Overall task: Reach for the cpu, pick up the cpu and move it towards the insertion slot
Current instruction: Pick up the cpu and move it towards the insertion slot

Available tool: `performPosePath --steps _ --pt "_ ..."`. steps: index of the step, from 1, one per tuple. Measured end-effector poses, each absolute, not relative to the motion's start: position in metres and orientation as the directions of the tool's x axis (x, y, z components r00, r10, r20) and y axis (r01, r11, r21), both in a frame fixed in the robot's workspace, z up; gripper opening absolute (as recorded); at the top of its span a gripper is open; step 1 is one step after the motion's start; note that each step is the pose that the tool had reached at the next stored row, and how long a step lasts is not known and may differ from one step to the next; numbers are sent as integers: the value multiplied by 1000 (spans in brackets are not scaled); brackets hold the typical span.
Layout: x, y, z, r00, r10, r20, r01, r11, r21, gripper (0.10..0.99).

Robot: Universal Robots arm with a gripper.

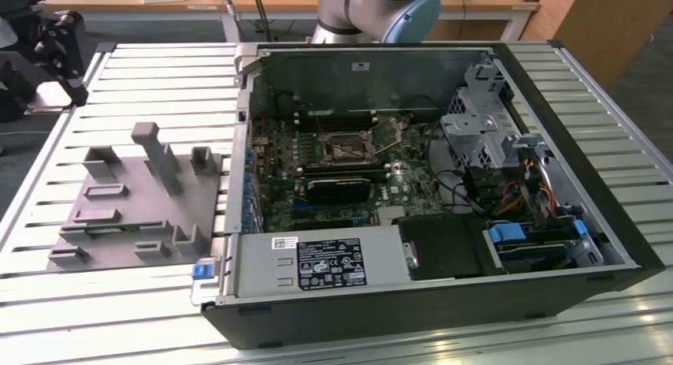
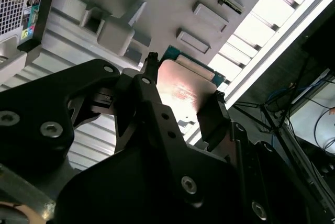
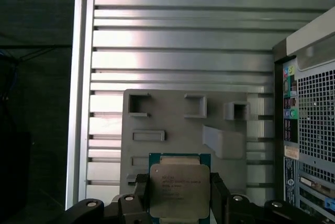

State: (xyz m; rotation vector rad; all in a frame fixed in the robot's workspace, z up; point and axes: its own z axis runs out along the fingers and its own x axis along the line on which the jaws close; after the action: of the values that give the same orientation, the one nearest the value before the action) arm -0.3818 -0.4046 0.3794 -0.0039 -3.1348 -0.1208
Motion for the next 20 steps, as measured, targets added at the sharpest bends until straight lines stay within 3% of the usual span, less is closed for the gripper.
performPosePath --steps 14,20 --pt "-339 -408 377 -1000 2 12 3 997 81 545" --pt "-331 -408 391 -1000 2 11 3 996 90 545"
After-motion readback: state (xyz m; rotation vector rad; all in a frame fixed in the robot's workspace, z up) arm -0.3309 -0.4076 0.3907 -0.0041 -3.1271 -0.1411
